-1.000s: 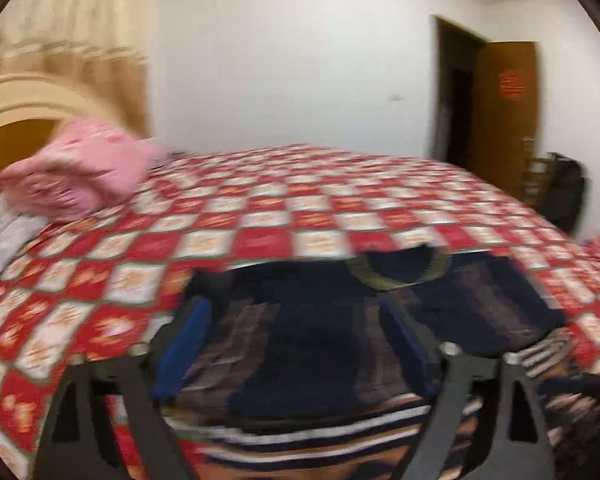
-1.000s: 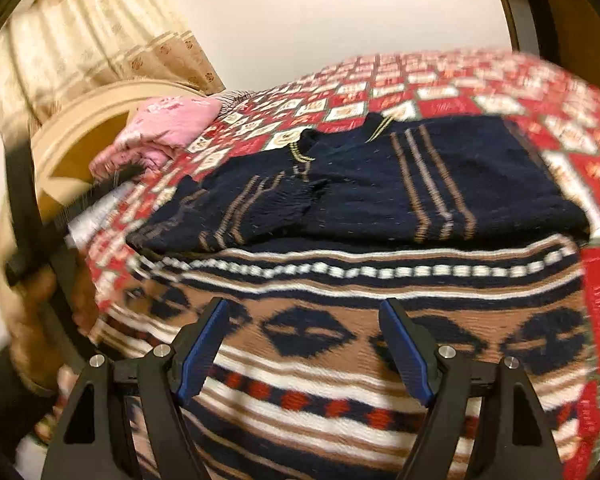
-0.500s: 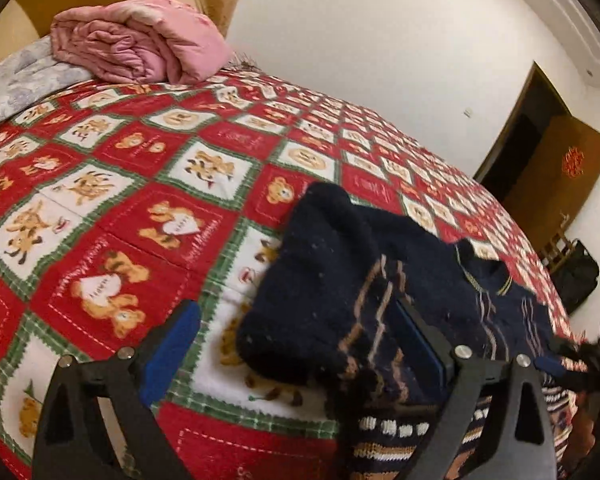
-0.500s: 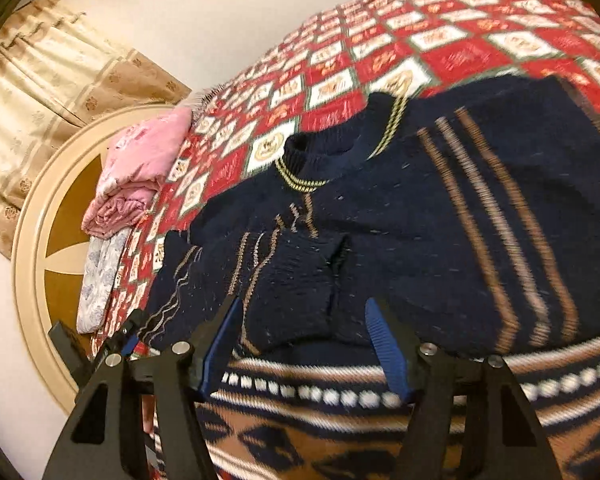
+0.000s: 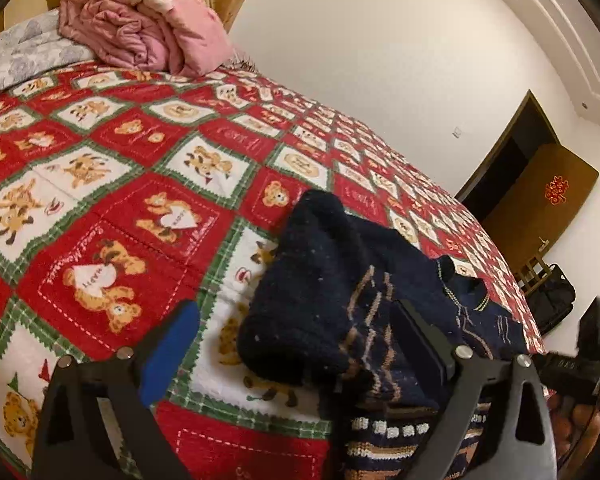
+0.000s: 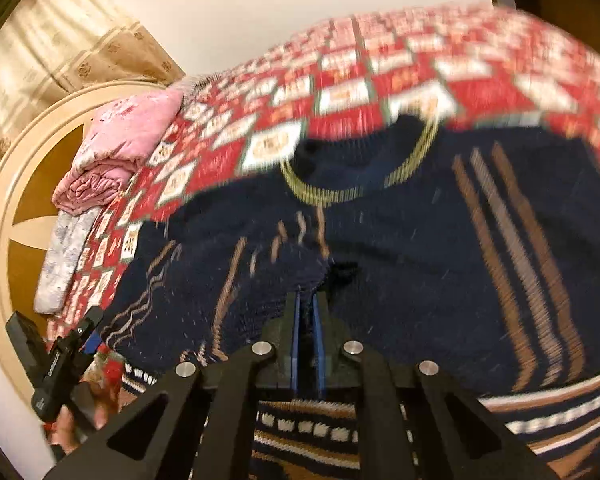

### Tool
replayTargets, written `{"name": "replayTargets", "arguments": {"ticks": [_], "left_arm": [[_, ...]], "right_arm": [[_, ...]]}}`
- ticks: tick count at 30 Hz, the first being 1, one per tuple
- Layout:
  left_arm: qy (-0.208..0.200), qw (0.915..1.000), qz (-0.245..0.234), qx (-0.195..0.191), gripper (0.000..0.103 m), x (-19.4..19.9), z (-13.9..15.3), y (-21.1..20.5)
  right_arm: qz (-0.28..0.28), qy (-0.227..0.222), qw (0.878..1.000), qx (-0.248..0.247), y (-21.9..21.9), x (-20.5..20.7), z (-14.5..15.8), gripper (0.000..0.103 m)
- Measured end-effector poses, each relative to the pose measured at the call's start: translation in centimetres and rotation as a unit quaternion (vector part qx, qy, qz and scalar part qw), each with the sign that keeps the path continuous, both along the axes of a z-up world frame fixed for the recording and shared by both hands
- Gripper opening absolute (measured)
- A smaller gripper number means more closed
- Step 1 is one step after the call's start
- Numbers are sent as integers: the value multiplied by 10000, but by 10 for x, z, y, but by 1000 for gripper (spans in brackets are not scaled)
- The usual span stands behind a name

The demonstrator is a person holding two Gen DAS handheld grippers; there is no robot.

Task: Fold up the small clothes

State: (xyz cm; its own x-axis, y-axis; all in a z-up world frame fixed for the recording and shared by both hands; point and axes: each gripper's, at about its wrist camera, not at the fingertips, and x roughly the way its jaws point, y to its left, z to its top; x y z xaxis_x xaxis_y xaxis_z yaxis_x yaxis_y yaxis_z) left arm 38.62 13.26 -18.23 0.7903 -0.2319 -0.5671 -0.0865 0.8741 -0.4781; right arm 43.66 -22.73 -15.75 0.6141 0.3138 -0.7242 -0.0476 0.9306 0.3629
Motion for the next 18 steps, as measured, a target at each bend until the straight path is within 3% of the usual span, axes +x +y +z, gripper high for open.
{"name": "replayTargets", "arguments": {"ticks": [7,11,18], "left_arm": [[-81,10000,20,-44,102,0,1,2],[259,9993,-237,125,103,11,-5,-9],[331,9972,-506,437,103,13,-4,-24]], "right_arm": [[-212,-247,9990,-304,-26,0,23,5],[-276,-297,9983,-415,-41,-9,22,5],[-774,-94,9946,-679,-82,-8,0,5]]}}
